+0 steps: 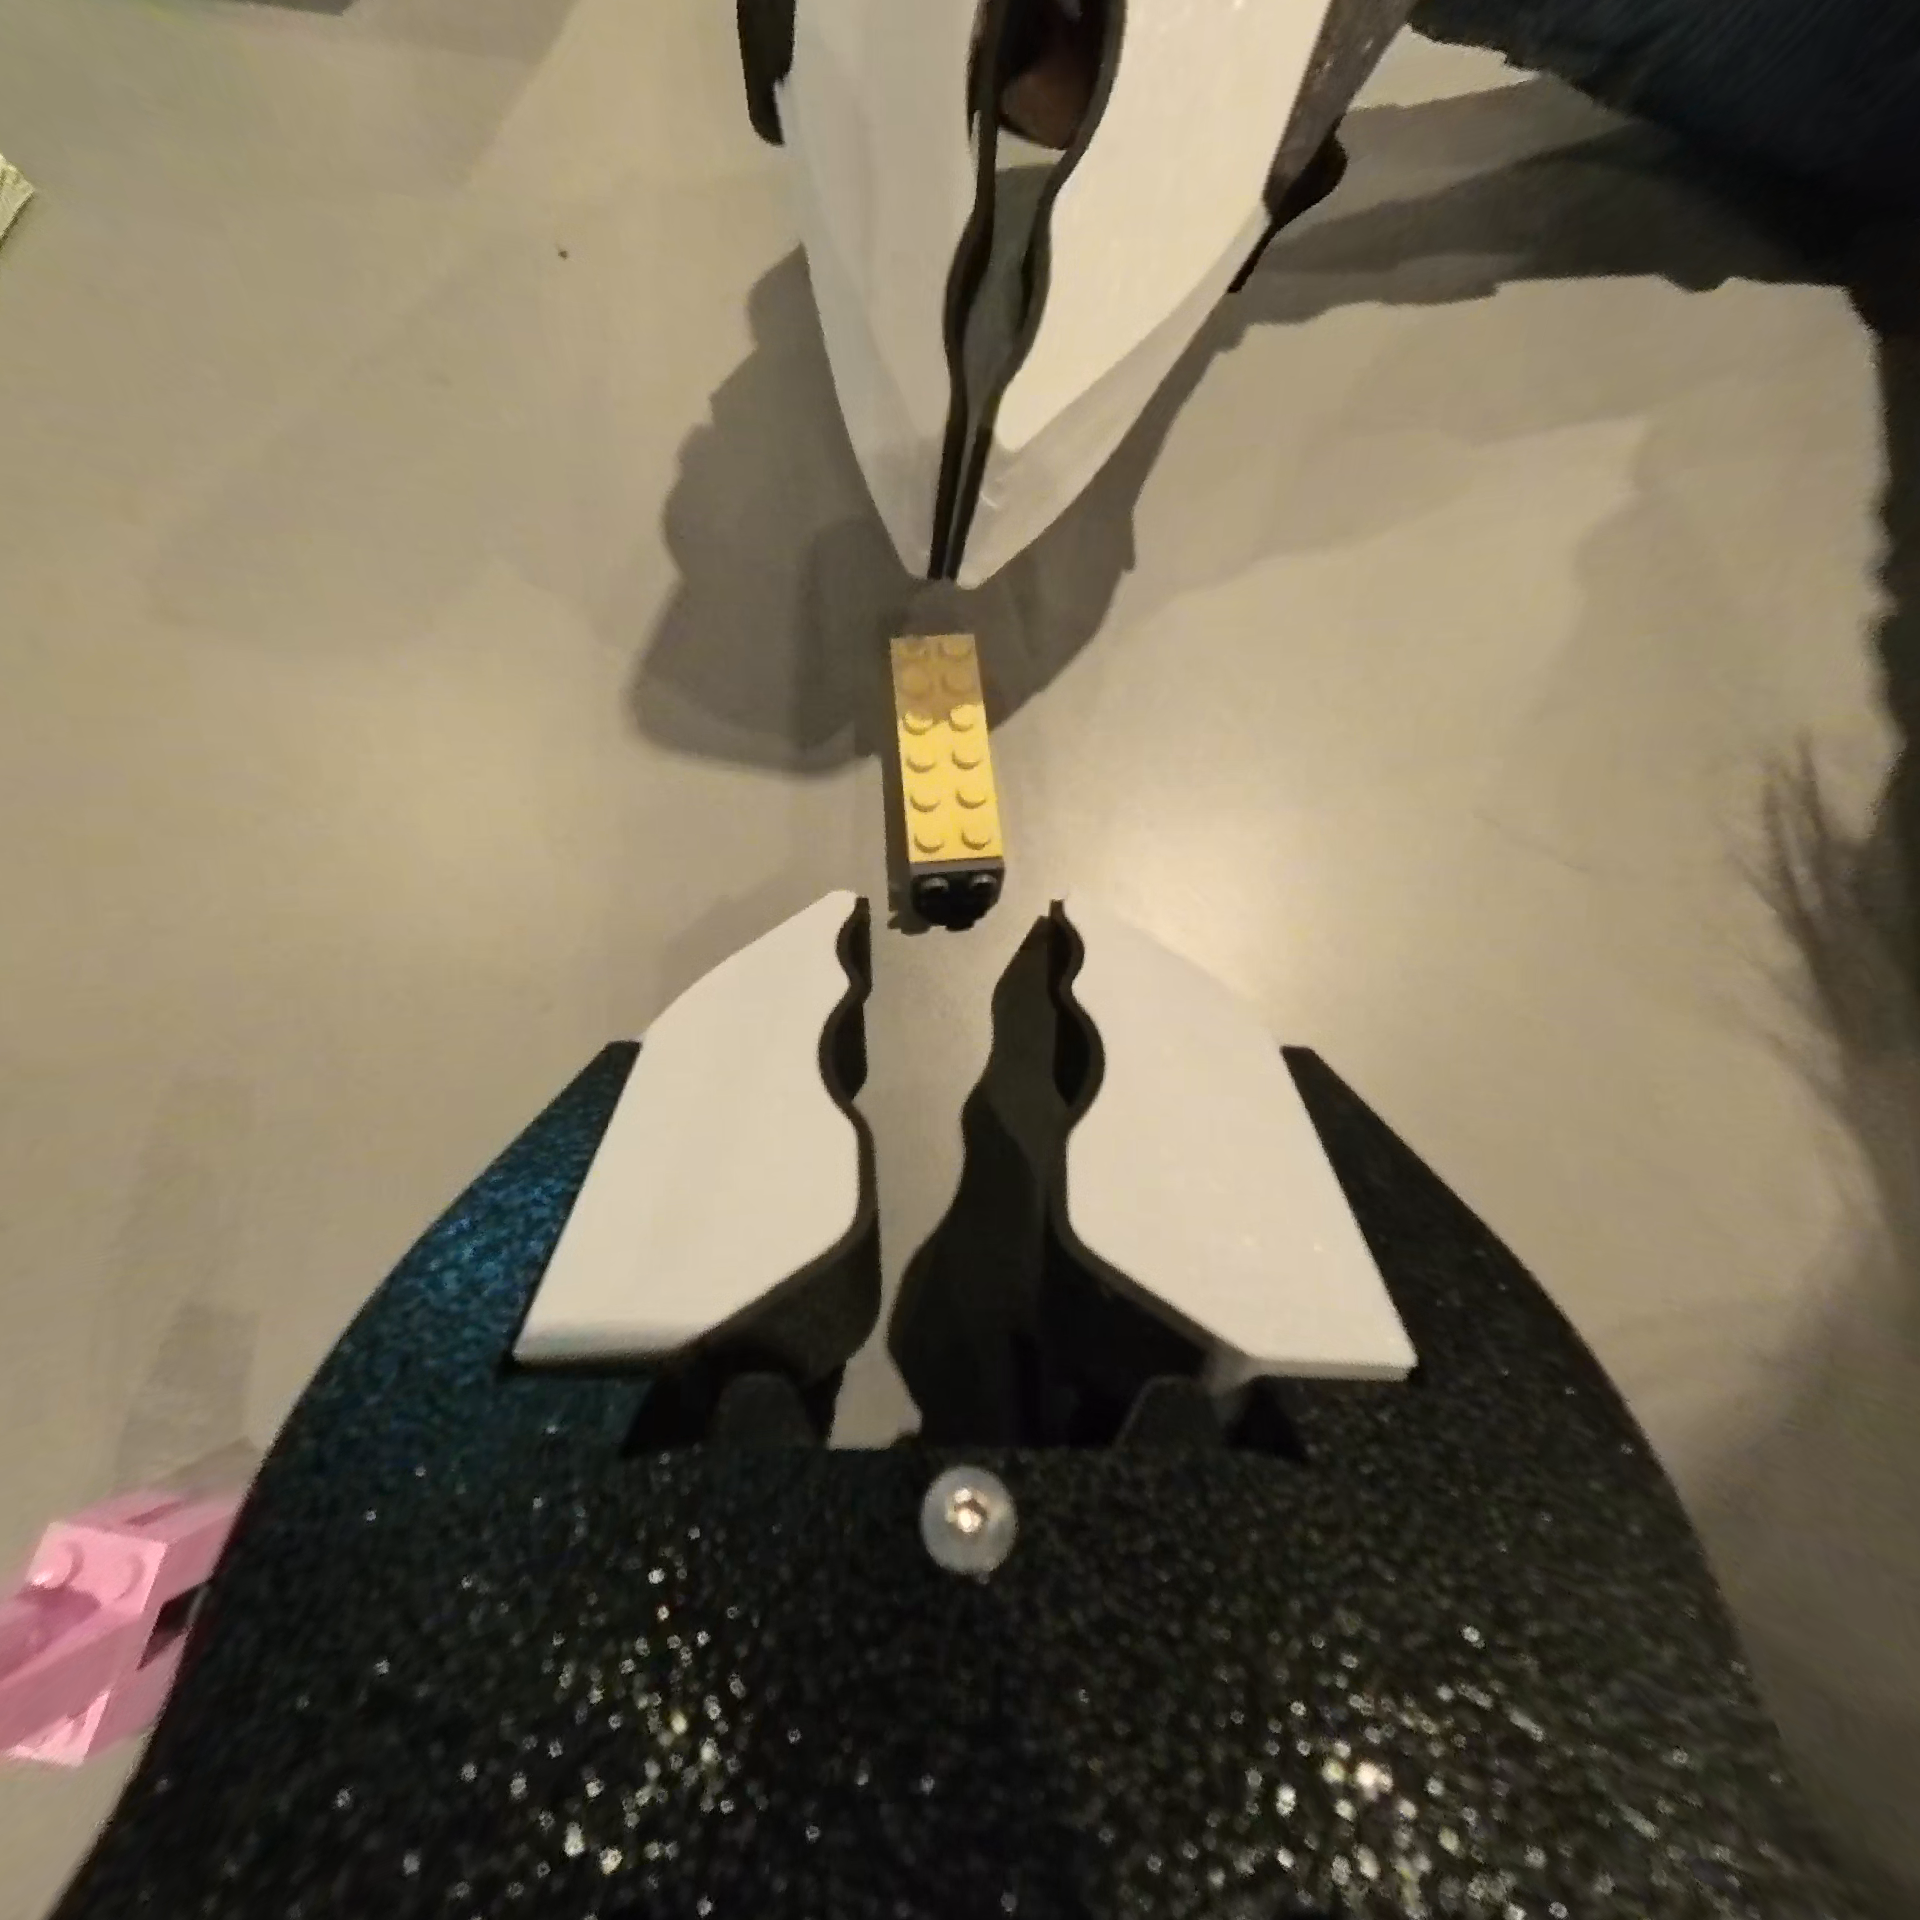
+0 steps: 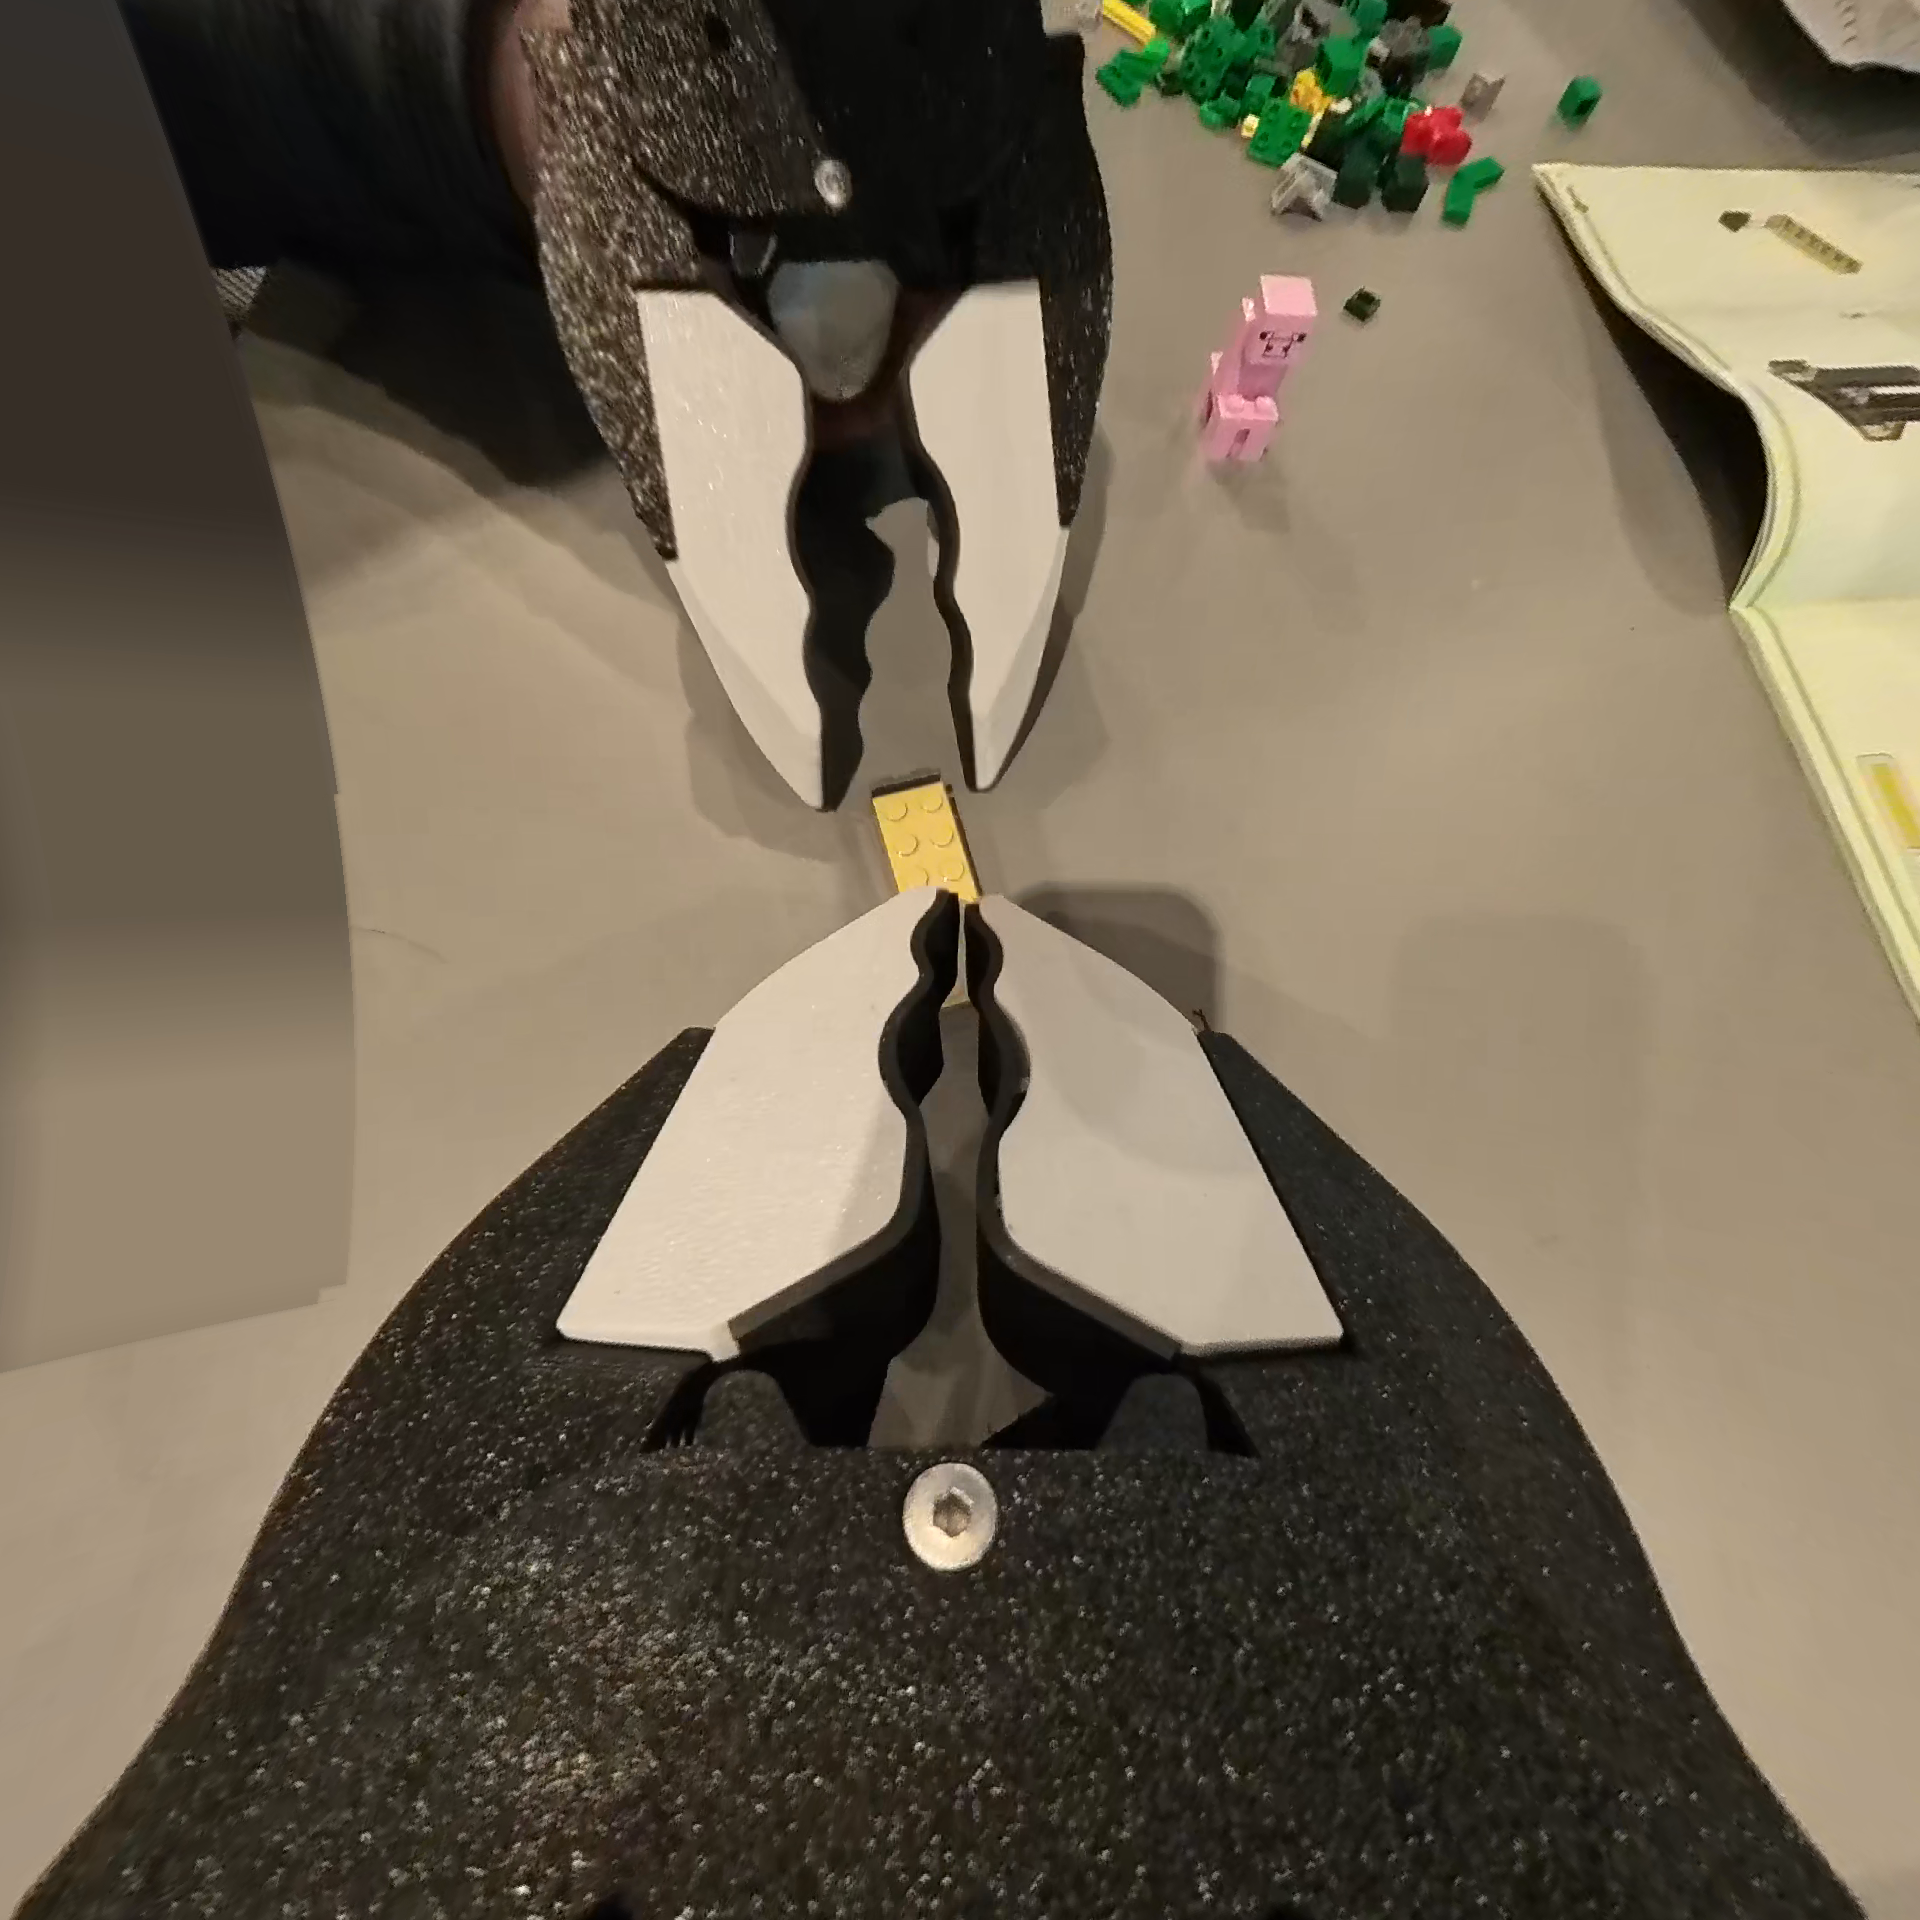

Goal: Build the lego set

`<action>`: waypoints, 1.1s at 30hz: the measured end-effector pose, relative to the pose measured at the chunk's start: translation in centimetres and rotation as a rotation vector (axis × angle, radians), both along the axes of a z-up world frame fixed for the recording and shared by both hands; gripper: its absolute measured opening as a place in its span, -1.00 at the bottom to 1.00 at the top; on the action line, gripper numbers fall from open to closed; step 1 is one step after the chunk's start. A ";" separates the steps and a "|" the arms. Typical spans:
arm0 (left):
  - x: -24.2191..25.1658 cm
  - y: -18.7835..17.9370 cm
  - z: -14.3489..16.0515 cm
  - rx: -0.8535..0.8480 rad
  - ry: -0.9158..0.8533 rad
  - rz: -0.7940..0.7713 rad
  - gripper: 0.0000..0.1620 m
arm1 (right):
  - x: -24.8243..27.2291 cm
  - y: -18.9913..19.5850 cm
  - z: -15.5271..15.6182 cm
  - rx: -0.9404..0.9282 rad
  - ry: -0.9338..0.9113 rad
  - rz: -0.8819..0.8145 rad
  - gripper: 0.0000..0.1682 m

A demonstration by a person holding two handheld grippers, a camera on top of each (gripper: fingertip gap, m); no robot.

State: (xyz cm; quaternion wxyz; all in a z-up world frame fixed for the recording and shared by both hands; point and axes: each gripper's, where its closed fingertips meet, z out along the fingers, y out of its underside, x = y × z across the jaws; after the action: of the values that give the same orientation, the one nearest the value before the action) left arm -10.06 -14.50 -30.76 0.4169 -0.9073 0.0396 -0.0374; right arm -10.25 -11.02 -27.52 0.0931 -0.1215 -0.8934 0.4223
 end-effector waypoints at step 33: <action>0.3 0.4 0.0 -0.003 -0.009 -0.016 -0.79 | 0.2 -1.1 -3.4 0.104 -0.049 0.188 -0.73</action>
State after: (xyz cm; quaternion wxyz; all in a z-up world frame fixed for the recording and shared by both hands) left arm -9.78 -14.10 -30.80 0.4156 -0.9073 0.0450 -0.0448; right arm -10.01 -12.08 -30.89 0.0375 -0.0423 -0.9237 0.3790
